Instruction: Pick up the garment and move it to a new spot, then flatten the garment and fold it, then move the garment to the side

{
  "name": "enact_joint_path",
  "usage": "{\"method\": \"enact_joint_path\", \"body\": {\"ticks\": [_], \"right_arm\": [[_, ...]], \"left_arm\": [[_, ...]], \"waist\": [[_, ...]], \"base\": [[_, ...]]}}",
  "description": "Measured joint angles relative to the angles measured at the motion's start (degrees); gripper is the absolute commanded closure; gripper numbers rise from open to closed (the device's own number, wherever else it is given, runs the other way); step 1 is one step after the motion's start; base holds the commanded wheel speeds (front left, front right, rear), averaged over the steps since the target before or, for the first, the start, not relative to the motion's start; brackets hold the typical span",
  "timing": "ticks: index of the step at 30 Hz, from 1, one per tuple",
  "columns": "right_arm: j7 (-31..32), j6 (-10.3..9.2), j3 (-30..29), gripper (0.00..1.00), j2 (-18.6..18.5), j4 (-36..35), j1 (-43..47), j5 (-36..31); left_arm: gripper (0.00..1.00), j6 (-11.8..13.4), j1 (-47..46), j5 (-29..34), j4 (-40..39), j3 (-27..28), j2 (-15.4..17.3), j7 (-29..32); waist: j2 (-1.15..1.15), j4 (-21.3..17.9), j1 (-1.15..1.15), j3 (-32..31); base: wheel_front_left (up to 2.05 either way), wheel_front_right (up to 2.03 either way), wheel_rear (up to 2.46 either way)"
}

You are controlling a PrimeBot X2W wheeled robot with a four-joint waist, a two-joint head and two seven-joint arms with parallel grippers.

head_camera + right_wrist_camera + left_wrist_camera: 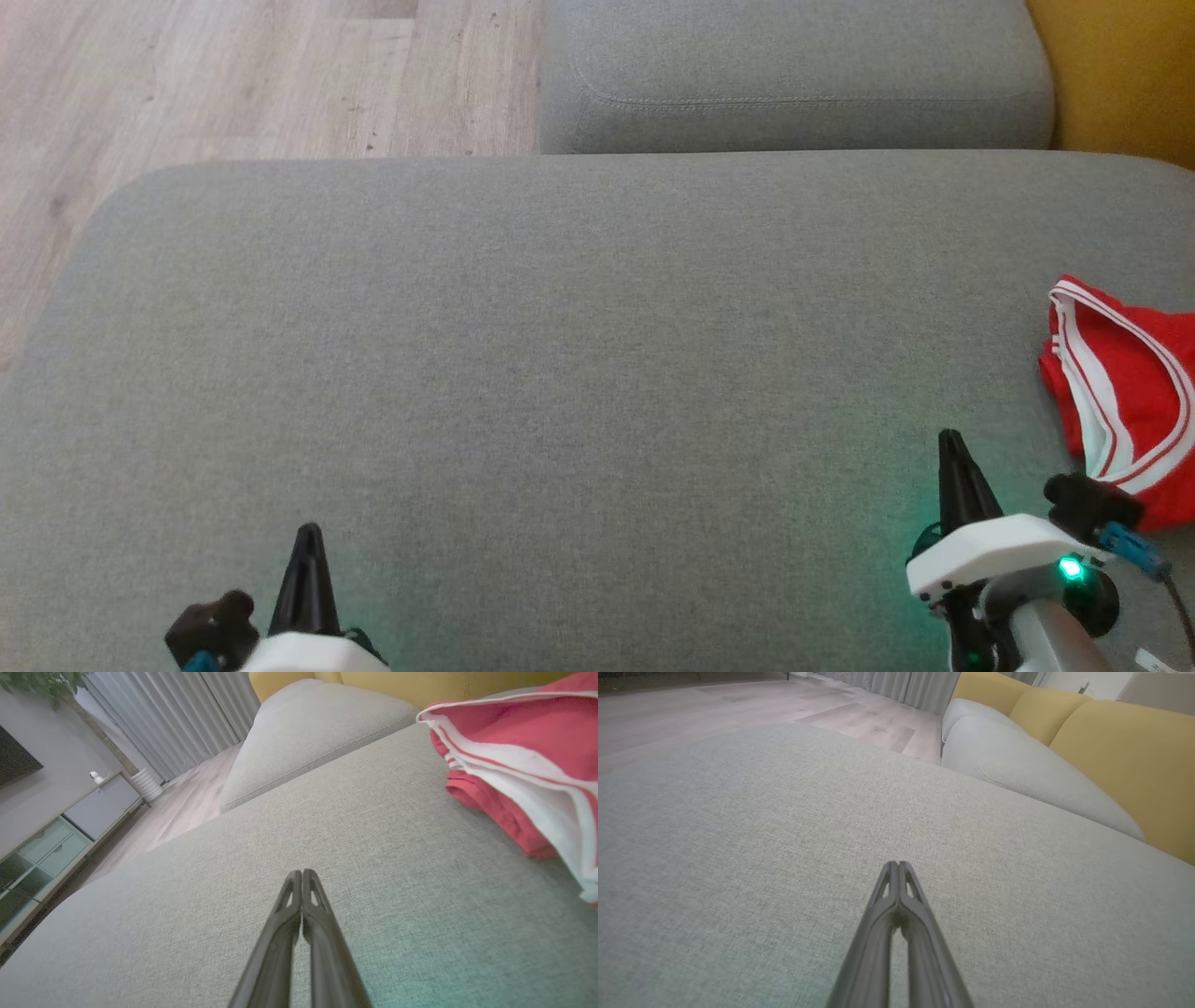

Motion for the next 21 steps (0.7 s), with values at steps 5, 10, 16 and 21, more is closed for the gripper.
{"method": "enact_joint_path", "body": {"ticks": [5,10,16,21], "right_arm": [[0.79,0.00,-0.33,1.00,0.00,-0.85,0.02,3.22],[1.72,0.00,-0.67,1.00,0.00,-1.81,0.12,6.42],[2.79,0.00,-1.05,1.00,0.00,-3.02,0.14,10.31],[3.53,0.00,-1.43,1.00,0.00,-3.99,0.23,13.47]], "left_arm": [[1.00,-0.43,-0.62,-3.35,-0.47,0.35,0.00,0.83],[1.00,-0.56,-0.63,-6.67,-0.78,0.53,0.00,1.62],[1.00,-0.93,-0.64,-10.73,-1.40,0.86,0.00,2.68],[1.00,-1.00,-0.66,-14.05,-2.14,1.56,-0.01,3.56]], "waist": [[0.00,-0.21,0.00,0.04],[0.00,-0.42,0.00,0.08],[0.00,-0.68,0.00,0.12],[0.00,-0.89,0.00,0.16]], "base": [[0.00,0.00,0.00],[0.00,0.00,0.00],[0.00,0.00,0.00],[0.00,0.00,0.00]]}}
